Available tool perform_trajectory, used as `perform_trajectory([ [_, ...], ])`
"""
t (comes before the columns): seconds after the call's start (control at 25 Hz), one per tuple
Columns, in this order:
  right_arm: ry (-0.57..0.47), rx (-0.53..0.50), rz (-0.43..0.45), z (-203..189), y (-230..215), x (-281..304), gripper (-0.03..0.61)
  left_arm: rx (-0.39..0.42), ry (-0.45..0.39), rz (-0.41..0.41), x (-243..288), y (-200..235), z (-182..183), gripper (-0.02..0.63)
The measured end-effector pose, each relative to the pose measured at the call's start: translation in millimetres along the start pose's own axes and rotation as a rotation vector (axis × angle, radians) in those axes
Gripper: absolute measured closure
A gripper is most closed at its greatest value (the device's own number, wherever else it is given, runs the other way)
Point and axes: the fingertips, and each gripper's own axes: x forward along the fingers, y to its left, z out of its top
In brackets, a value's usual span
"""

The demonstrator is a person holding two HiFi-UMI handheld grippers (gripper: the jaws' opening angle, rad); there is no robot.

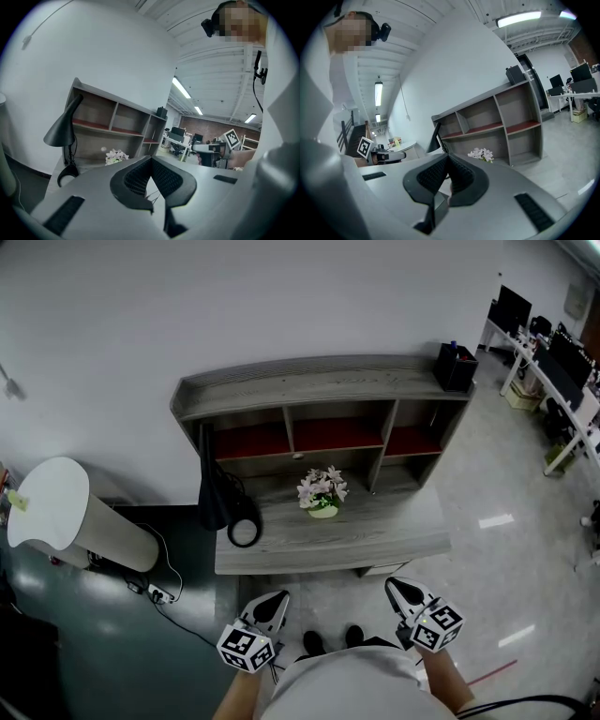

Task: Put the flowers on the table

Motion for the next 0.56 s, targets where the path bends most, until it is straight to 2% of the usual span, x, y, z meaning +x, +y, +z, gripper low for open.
perform_trajectory([
  [0.32, -0.002, 0.003, 0.008, 8.0, -6.8, -5.0, 0.561, -0.005, -0.001, 0.018, 1.2, 0.1, 5.5, 0.604],
  [0.56, -0.042, 0.075, 0.013, 18.9, -12.9, -11.4, 0.561, 0.004, 0.006, 0.035, 1.3, 3.8, 11.0, 0.604],
])
